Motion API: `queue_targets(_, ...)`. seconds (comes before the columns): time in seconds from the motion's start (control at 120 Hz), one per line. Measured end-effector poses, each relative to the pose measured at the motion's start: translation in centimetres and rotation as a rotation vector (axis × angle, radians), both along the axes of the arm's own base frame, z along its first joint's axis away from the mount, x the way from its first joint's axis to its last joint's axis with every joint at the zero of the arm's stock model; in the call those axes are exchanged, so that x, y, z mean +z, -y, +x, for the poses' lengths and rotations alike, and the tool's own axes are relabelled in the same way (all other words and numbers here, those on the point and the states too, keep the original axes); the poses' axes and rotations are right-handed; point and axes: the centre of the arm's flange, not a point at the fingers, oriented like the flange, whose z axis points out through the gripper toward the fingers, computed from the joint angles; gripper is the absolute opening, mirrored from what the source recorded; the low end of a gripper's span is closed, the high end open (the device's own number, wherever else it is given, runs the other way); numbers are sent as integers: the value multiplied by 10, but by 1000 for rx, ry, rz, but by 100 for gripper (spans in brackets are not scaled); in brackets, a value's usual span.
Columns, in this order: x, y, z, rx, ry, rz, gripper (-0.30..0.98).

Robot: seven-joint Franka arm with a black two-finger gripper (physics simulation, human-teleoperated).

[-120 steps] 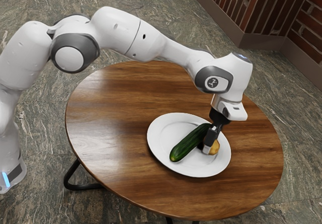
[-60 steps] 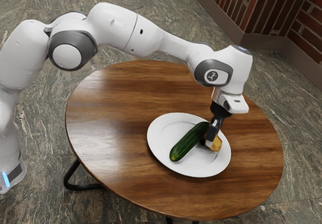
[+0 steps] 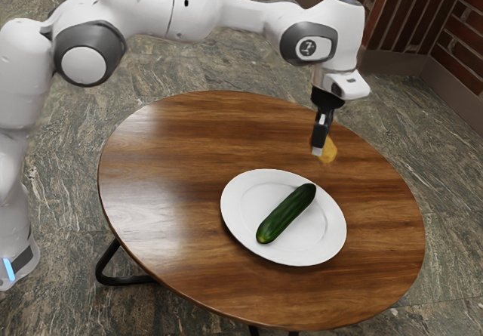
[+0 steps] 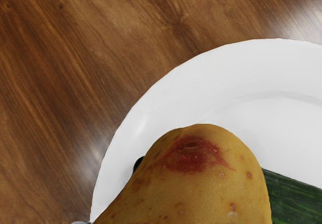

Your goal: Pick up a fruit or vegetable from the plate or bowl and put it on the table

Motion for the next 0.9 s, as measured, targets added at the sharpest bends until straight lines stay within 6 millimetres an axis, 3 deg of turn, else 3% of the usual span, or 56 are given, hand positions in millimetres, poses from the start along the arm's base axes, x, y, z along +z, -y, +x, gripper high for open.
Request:
queue_targets(0.175,1,-99,-24,229,-123,30,31)
queue_targets(0.275,0,-138,-39,333,-188,36,32)
queue_targets(0.483,0,-142,-47,405,-254,35,41)
queue_targets(0.675,3,-141,-50,446,-271,33,60)
queue_targets(0.9,5,-140,-51,479,-280,33,67)
